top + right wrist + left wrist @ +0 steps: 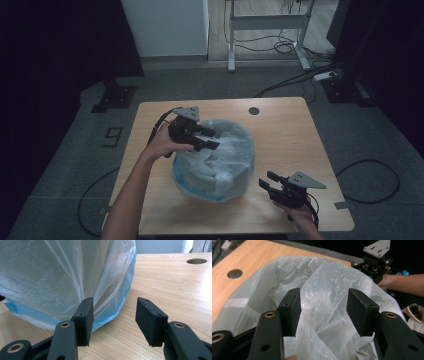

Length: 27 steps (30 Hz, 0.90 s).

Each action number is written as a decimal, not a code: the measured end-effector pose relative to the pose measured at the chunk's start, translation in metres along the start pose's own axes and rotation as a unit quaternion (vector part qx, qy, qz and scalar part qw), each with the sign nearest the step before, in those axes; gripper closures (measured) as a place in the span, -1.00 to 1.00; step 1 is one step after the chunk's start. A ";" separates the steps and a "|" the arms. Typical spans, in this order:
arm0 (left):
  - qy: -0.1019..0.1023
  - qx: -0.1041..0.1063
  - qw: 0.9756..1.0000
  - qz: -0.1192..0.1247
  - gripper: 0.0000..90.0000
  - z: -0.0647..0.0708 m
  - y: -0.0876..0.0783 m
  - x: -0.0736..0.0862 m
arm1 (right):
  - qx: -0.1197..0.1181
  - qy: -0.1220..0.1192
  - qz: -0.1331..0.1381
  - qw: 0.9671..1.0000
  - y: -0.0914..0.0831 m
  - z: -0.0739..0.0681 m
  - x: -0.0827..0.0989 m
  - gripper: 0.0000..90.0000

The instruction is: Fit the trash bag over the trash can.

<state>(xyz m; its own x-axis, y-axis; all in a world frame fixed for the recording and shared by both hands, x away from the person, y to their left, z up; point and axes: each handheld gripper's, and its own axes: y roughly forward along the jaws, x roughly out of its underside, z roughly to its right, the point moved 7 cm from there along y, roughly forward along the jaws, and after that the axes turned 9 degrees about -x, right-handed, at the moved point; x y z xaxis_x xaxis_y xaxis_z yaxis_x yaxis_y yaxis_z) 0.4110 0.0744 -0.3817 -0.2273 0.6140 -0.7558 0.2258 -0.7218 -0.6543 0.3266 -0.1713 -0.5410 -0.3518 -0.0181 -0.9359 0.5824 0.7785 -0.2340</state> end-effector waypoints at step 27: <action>0.053 -0.045 0.979 -0.190 0.31 0.008 0.057 0.013 | 0.001 0.000 0.001 1.000 -0.001 0.001 -0.001 0.07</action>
<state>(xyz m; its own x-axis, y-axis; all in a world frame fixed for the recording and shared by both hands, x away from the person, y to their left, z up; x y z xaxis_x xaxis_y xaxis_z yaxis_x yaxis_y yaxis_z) 0.4134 0.0388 -0.4280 -0.2130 0.8663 -0.4518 0.2278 -0.4056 -0.8852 0.3272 -0.1722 -0.5403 -0.3495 -0.0164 -0.9368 0.5853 0.7769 -0.2320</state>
